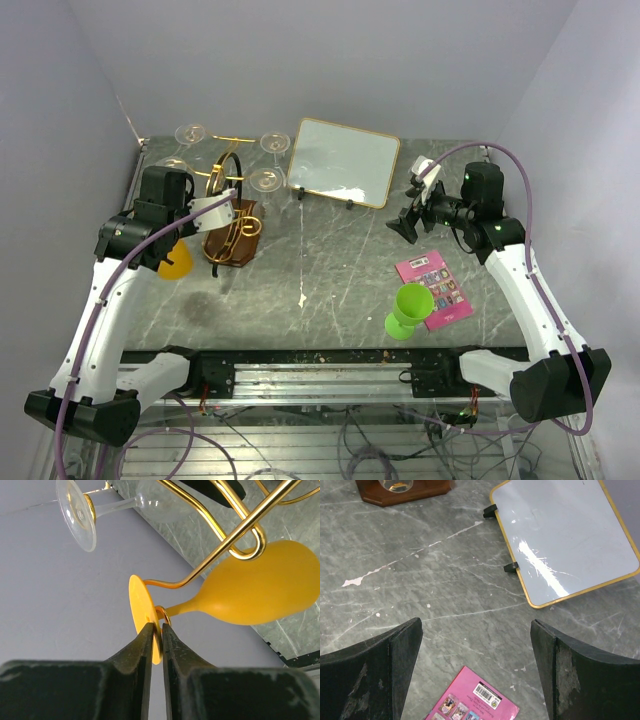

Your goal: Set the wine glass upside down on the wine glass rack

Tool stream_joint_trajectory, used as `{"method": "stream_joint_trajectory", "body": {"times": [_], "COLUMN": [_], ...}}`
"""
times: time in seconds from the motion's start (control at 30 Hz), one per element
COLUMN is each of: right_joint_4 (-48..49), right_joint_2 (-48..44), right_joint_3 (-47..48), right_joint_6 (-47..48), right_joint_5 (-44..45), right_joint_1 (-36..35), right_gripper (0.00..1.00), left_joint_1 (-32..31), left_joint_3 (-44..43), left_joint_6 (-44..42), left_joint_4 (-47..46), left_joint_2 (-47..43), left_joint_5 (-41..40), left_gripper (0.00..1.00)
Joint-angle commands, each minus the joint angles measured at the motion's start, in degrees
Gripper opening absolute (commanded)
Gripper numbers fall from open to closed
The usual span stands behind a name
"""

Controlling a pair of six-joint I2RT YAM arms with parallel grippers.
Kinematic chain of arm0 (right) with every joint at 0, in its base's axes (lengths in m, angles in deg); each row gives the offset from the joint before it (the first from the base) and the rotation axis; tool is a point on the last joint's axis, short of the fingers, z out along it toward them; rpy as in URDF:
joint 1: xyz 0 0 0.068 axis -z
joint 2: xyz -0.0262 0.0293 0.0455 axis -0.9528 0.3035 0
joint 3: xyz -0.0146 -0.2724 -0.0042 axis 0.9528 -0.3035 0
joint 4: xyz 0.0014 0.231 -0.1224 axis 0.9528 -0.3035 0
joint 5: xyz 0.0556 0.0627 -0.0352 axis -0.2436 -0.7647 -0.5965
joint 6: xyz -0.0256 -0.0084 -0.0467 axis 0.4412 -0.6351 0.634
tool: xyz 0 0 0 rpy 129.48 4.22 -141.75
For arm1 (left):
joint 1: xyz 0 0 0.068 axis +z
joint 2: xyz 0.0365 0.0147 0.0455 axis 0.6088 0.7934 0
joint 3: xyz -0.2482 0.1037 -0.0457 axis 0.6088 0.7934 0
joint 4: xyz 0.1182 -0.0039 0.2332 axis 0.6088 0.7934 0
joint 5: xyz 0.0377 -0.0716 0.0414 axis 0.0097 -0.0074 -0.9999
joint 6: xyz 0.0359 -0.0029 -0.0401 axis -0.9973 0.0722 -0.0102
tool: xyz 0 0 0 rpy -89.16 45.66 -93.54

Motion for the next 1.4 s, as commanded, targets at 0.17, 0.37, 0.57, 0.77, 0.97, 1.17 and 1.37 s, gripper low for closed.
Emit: {"method": "stream_joint_trajectory", "body": {"times": [0.17,0.37,0.57,0.77,0.97,1.17,1.37], "right_joint_4": [0.3,0.2,-0.5,-2.5,-8.9,-20.4,-33.3], "right_joint_2": [0.0,-0.1,-0.3,-1.8,-3.1,-3.0,-2.3], "right_joint_3": [-0.6,-0.6,0.0,1.0,4.0,8.6,12.9], "right_joint_6": [0.8,0.9,1.3,3.3,5.7,9.7,14.3], "right_joint_5": [-0.4,-0.4,0.5,6.1,9.2,6.6,4.6], "right_joint_1": [0.5,0.5,0.5,0.5,0.5,0.4,0.3], "right_gripper": [0.89,0.89,0.89,0.89,0.89,0.89,0.88], "left_joint_1": [0.3,0.3,0.4,0.3,0.3,0.3,0.3], "left_joint_3": [0.6,0.4,-0.1,-1.1,-4.3,-9.0,-10.6], "left_joint_6": [0.9,1.3,1.2,1.2,2.5,7.5,14.1], "left_joint_4": [1.1,1.1,1.6,2.4,3.1,-0.2,-6.0], "left_joint_2": [-0.7,-0.6,-0.6,-0.8,-0.8,-1.1,-0.5], "left_joint_5": [1.5,1.7,2.0,3.5,6.6,12.7,14.7], "left_gripper": [0.25,0.28,0.32,0.41,0.46,0.59,0.84]}}
